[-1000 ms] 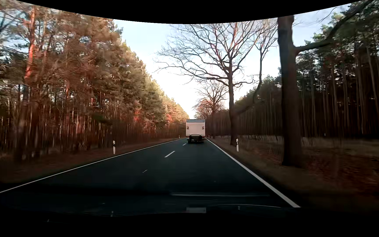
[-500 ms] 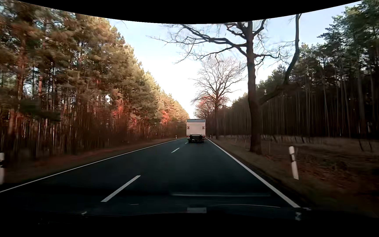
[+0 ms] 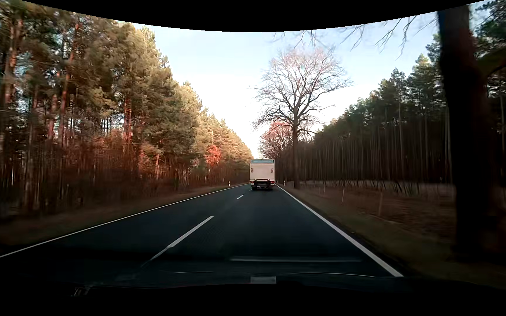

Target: Follow the waypoints while adhering to traffic rules and regulations

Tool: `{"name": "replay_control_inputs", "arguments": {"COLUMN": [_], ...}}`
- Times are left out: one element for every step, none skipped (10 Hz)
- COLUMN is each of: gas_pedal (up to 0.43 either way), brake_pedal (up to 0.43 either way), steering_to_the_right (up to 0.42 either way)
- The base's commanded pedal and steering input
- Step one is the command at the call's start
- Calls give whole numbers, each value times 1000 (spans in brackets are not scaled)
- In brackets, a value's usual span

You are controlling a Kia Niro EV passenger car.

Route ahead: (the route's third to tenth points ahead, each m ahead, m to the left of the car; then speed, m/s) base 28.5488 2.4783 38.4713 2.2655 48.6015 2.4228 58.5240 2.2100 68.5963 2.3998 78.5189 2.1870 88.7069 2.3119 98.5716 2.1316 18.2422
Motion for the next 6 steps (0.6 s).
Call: {"name": "replay_control_inputs", "arguments": {"gas_pedal": [118,118,118,118,118,118], "brake_pedal": [0,0,0,0,0,0], "steering_to_the_right": [-2,-2,-2,-1,-2,-2]}}
